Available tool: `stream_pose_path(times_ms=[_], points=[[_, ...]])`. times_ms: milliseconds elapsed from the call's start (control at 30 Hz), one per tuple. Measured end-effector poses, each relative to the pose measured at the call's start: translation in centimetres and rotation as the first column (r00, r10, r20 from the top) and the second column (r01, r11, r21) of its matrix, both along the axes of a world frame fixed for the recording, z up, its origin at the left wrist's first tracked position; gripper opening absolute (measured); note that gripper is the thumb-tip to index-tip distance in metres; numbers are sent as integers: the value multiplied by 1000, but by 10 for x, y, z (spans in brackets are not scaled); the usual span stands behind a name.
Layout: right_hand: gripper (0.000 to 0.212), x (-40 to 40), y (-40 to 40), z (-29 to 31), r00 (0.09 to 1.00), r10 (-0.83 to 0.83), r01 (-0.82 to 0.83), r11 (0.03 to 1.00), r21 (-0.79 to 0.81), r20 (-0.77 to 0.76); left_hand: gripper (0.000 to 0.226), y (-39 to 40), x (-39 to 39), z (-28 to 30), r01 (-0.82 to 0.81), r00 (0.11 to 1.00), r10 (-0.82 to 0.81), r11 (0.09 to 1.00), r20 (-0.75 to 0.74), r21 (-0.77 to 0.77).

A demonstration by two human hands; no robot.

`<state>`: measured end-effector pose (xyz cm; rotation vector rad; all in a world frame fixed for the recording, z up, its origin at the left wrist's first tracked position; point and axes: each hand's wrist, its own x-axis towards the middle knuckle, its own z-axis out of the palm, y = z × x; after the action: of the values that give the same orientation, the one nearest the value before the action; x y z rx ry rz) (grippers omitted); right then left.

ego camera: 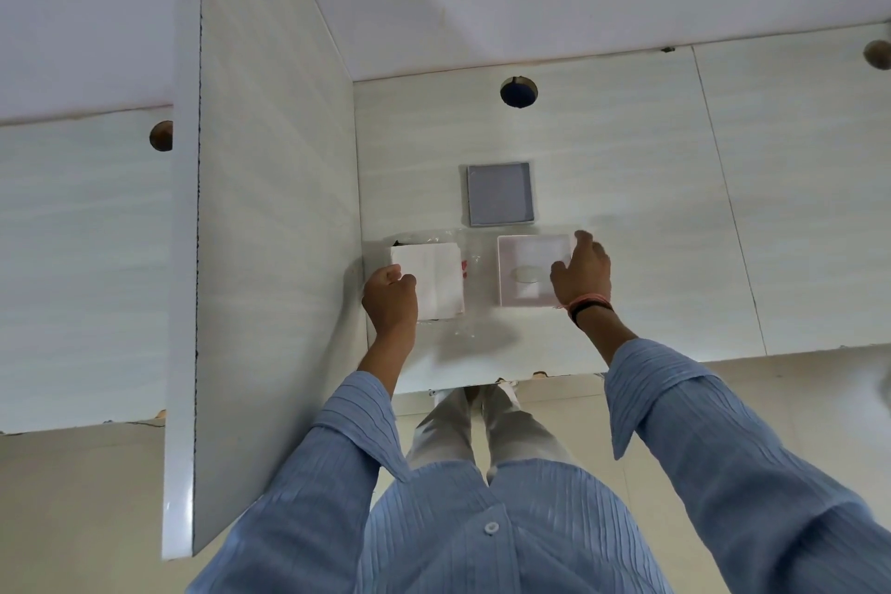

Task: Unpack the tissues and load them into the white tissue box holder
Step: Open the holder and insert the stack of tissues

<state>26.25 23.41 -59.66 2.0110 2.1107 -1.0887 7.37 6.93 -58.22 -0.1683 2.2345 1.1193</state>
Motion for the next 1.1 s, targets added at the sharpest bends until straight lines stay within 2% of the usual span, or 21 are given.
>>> stream_pose_path(times_ms=[100,167,200,300,367,467,633,833,967,1100], points=[[43,-20,-11,11,983,159,-139,971,194,-90,37,-2,0,-4,27,999,-29,999,-36,-37],[37,-36,-21,13,923,362,-333,920,205,-127,23,-3,0,-7,56,996,-60,997,-71,-58],[37,-44,-28,13,871,472,-449,877,169,-133,16,-3,1,-7,71,993,-77,995,-88,-72],[49,-63,-53,10,697,708,-711,703,18,-118,19,-6,2,-9,85,989,-97,990,-107,-111],[59,-72,-65,5,593,802,-805,588,-84,-70,3,-9,2,-12,91,989,-104,988,-107,-125],[55,-78,-72,-3,468,883,-866,463,-189,17,12,-11,3,-16,110,989,-121,986,-81,-123],[45,-84,-75,-14,446,892,-855,448,-263,68,31,-9,2,-19,174,985,-173,977,19,-121],[64,-80,-75,-17,454,888,-835,452,-313,72,58,-4,-8,-22,188,980,-174,969,98,-163],[65,-81,-76,-17,444,892,-837,445,-318,79,65,-7,-14,-35,187,982,-175,962,76,-201],[64,-83,-74,-16,455,888,-827,449,-338,68,64,-6,-12,-42,195,981,-191,966,38,-168]])
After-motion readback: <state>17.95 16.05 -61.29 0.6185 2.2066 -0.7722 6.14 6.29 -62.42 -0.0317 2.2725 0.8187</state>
